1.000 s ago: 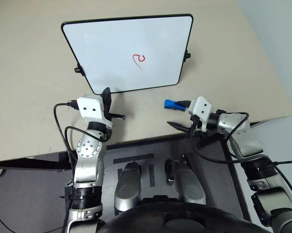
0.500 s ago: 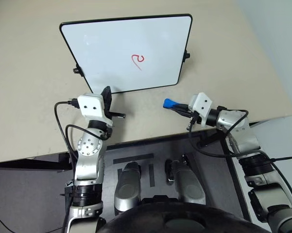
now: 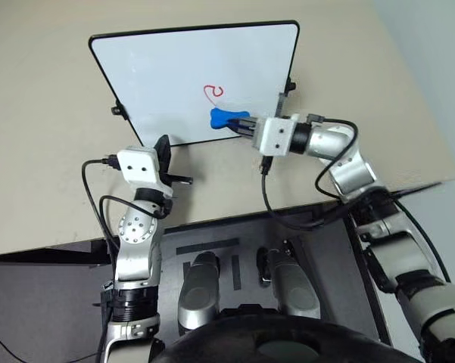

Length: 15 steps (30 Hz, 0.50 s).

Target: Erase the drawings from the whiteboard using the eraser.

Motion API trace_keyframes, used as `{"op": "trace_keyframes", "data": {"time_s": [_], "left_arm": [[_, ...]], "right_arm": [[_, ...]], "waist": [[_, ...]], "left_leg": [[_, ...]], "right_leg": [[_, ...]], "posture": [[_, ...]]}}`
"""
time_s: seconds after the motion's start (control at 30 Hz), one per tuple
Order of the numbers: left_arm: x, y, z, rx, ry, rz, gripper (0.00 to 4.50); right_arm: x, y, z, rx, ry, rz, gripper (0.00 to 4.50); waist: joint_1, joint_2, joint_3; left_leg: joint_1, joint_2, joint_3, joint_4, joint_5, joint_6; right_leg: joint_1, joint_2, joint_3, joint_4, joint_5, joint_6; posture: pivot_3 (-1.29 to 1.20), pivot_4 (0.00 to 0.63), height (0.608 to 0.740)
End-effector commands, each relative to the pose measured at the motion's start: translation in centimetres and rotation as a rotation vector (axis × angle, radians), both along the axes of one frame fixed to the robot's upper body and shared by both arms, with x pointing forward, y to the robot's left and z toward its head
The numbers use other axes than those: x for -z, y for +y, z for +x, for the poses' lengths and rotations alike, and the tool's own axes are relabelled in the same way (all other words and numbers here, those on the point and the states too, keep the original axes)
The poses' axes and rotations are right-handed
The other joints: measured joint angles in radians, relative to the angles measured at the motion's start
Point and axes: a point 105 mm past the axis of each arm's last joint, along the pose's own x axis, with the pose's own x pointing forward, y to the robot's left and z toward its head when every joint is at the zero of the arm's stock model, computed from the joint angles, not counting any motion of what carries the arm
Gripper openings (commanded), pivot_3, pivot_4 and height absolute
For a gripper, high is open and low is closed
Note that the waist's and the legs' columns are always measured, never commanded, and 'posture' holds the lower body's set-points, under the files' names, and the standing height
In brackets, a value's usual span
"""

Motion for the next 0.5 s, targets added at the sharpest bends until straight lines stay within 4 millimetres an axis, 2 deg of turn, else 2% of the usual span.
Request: {"op": "trace_keyframes", "data": {"time_s": [0.03, 0.13, 0.3, 0.5], "left_arm": [[-1.1, -0.2, -0.2, 0.000, -0.054, -0.001, 0.00], [-1.1, -0.2, -0.2, -0.007, -0.057, -0.002, 0.00], [-1.1, -0.1, -0.3, -0.013, -0.060, -0.002, 0.00], [-1.2, -0.1, -0.3, -0.012, -0.062, -0.001, 0.00]], "right_arm": [[-0.5, 0.8, 0.7, -0.031, -0.105, -0.013, 0.02], [-0.8, 1.1, 1.9, 0.002, -0.186, -0.031, 0.02], [-2.5, 1.0, 3.2, 0.052, -0.299, 0.018, 0.02], [-4.9, 0.7, 3.5, 0.080, -0.420, 0.108, 0.02]], "waist": [[0.000, 0.000, 0.000], [-0.001, 0.000, 0.000], [-0.002, 0.000, 0.000], [-0.004, 0.000, 0.000]], "left_leg": [[-0.002, 0.000, 0.000, 0.000, -0.001, 0.000], [-0.003, 0.000, 0.000, 0.000, -0.003, -0.001], [-0.003, 0.002, 0.000, 0.000, -0.004, -0.001], [-0.003, 0.004, 0.000, 0.001, -0.004, -0.001]], "right_leg": [[-0.002, 0.000, 0.000, 0.000, 0.000, 0.000], [-0.004, 0.000, 0.000, 0.000, 0.000, 0.000], [-0.005, 0.000, -0.002, 0.001, 0.002, -0.004], [-0.006, 0.000, -0.003, 0.001, 0.010, -0.009]], "posture": [[0.00, 0.150, 0.740], [0.00, 0.150, 0.740], [0.00, 0.150, 0.740], [0.00, 0.150, 0.740]]}}
